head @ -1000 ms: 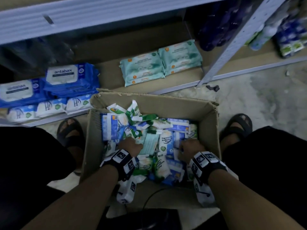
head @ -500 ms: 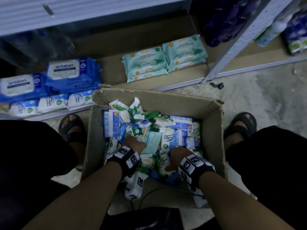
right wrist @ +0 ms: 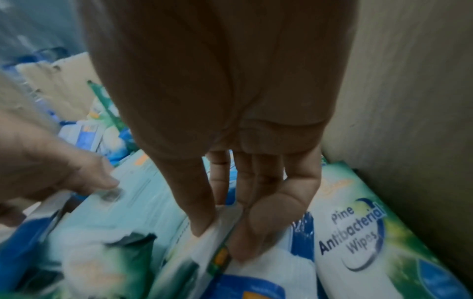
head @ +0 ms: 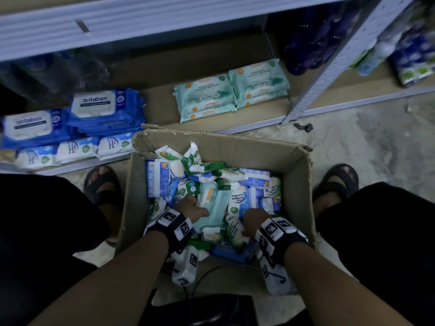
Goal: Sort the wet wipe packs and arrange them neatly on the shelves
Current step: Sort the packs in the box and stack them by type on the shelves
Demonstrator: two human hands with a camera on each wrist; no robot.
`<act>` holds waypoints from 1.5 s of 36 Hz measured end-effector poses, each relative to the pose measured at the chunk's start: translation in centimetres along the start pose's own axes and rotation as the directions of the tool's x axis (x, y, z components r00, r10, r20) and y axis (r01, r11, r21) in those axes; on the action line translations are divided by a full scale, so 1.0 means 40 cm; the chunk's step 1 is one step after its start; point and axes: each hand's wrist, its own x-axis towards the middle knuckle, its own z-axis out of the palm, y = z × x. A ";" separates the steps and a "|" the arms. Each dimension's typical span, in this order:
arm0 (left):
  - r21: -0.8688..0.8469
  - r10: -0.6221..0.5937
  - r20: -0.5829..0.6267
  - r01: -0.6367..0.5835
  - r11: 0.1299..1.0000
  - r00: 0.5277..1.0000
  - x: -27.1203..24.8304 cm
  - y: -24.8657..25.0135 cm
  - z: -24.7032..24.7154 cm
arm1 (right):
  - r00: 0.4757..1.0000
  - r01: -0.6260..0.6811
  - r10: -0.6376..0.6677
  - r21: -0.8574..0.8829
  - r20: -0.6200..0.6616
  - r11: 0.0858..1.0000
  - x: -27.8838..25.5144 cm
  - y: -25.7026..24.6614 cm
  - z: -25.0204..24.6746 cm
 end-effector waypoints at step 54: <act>-0.516 0.482 -0.261 -0.543 0.663 0.837 -0.436 0.150 -0.090 | 0.942 0.313 -0.049 0.923 -0.331 -0.224 -0.298 0.016 -0.109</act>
